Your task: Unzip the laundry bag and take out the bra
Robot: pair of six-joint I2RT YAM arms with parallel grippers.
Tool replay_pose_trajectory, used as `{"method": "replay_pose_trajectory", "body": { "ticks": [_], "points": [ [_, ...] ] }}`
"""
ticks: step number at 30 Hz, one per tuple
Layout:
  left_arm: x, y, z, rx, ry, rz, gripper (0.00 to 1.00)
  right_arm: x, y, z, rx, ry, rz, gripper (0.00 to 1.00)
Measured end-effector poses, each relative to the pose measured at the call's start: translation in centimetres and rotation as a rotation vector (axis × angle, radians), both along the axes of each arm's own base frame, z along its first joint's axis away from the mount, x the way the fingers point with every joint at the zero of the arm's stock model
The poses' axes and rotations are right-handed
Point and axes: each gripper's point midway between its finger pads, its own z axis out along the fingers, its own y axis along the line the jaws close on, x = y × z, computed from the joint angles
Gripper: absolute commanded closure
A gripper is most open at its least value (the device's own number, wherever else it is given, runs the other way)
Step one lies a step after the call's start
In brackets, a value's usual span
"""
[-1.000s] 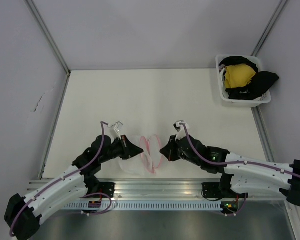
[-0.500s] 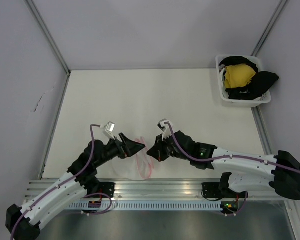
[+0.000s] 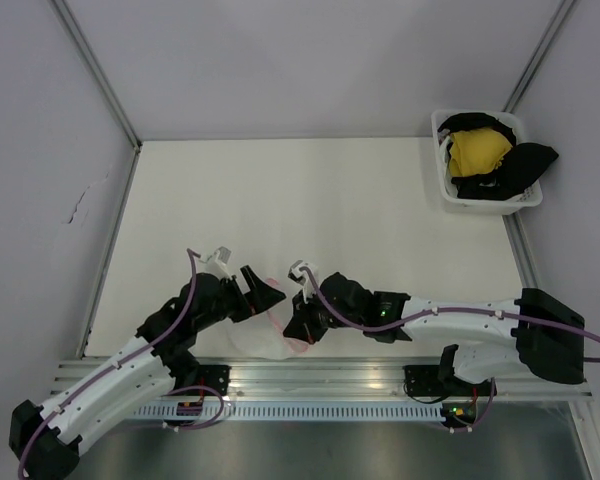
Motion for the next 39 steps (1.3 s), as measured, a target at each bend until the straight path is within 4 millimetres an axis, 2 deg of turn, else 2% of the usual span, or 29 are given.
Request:
{"method": "replay_pose_trajectory", "body": {
  "ticks": [3, 4, 5, 6, 7, 9, 13, 16, 19, 22, 25, 30, 39],
  "points": [
    [0.0, 0.3, 0.1, 0.011, 0.004, 0.012, 0.01, -0.8, 0.4, -1.1, -0.019, 0.012, 0.036, 1.0],
    [0.0, 0.3, 0.1, 0.014, 0.006, 0.012, 0.01, -0.9, 0.6, -1.4, -0.024, 0.016, 0.045, 0.93],
    [0.0, 0.3, 0.1, 0.014, 0.007, 0.012, 0.04, -1.1, 0.7, -1.6, -0.03, 0.021, 0.051, 0.76],
    [0.0, 0.3, 0.2, 0.015, 0.008, 0.012, 0.05, -1.2, 0.8, -1.8, -0.032, 0.025, 0.053, 0.49],
    [0.0, 0.3, 0.1, 0.018, 0.01, 0.011, 0.05, -1.2, 0.9, -1.9, -0.035, 0.028, 0.056, 0.41],
    [-0.1, 0.3, -0.1, 0.024, 0.018, 0.01, 0.08, -1.3, 1.0, -1.9, -0.037, 0.016, 0.066, 0.29],
    [-0.3, 0.4, -0.4, 0.034, 0.031, 0.008, 0.09, -1.5, 1.0, -0.8, -0.015, -0.016, 0.076, 0.26],
    [-0.3, 0.5, 0.0, 0.022, 0.017, 0.008, 0.08, -1.0, 0.0, 2.1, 0.032, -0.071, 0.043, 0.19],
    [-0.3, 0.5, 1.0, -0.007, -0.016, 0.009, 0.05, 0.4, -2.0, 5.8, 0.079, -0.146, -0.059, 0.05],
    [-0.4, 0.6, 2.3, -0.046, -0.061, 0.008, 0.0, 2.3, -4.6, 9.5, 0.109, -0.213, -0.202, 0.02],
    [-0.5, 0.7, 3.2, -0.073, -0.092, 0.009, 0.0, 3.5, -7.2, 11.6, 0.125, -0.247, -0.324, 0.02],
    [-0.7, 0.8, 3.5, -0.086, -0.107, 0.008, 0.0, 4.2, -10.1, 12.3, 0.125, -0.252, -0.429, 0.02],
    [-0.7, 0.9, 3.9, -0.097, -0.122, 0.008, 0.0, 3.9, -12.4, 12.9, 0.188, -0.244, -0.476, 0.02]
  ]
}}
